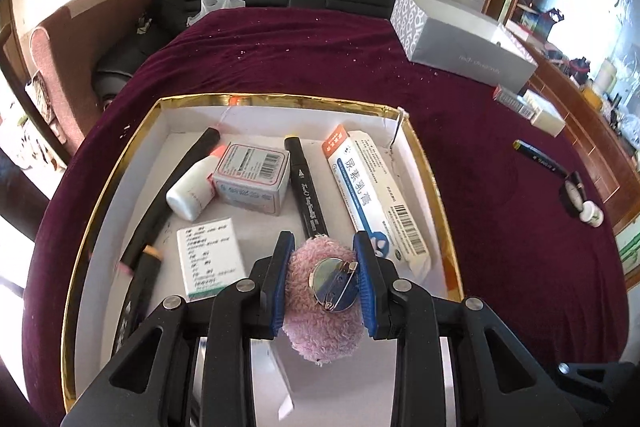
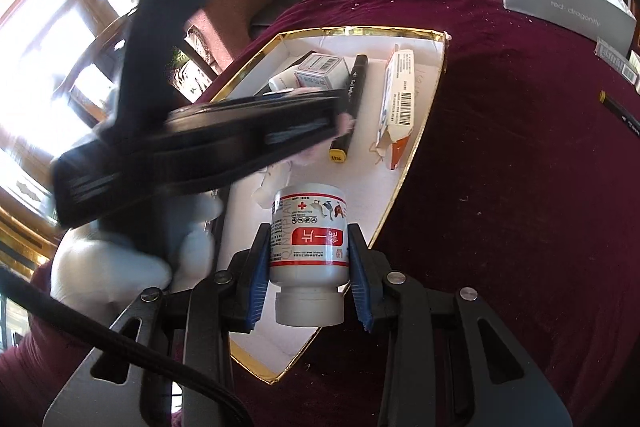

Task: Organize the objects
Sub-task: 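Lower the pom-pom into the tray with the left tool while the right tool holds the bottle above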

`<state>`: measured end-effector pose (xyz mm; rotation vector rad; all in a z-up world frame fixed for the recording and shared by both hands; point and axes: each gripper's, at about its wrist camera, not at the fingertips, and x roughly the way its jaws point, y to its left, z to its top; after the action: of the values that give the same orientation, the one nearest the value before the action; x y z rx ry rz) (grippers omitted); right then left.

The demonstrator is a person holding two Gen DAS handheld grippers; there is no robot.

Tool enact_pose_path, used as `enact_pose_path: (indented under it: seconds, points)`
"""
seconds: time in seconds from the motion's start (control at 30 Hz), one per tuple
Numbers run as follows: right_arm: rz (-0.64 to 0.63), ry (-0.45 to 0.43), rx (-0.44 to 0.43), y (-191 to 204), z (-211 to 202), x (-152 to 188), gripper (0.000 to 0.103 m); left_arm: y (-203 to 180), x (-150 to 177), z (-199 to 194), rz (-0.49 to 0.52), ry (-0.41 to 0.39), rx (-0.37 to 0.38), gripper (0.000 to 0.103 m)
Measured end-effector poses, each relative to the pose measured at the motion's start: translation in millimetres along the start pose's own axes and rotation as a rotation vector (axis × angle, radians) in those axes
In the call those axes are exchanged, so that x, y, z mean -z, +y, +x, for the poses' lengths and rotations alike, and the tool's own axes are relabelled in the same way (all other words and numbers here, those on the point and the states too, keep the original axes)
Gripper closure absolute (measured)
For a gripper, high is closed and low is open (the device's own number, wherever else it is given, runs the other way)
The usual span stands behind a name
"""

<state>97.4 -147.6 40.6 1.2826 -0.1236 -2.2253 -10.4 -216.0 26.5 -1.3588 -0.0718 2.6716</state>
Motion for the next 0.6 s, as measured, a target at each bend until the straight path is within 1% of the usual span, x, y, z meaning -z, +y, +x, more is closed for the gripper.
enact_pose_path:
  seconds: [0.07, 0.2, 0.3, 0.53, 0.6]
  points:
    - [-0.008, 0.002, -0.008, 0, 1, 1, 0.069, 2, -3, 8, -0.02, 0.033, 0.03, 0.078]
    - [-0.012, 0.01, -0.014, 0, 5, 0, 0.069, 4, -7, 15, -0.036, 0.052, 0.018, 0.078]
    - [-0.011, 0.017, -0.019, 0, 9, -1, 0.069, 6, -6, 19, -0.048, 0.07, 0.026, 0.077]
    - [-0.022, 0.038, -0.021, 4, 16, 0, 0.069, 7, -7, 21, -0.059, 0.082, 0.036, 0.077]
    - [-0.025, 0.044, -0.019, 4, 19, 0, 0.069, 9, -7, 21, -0.07, 0.084, 0.036, 0.074]
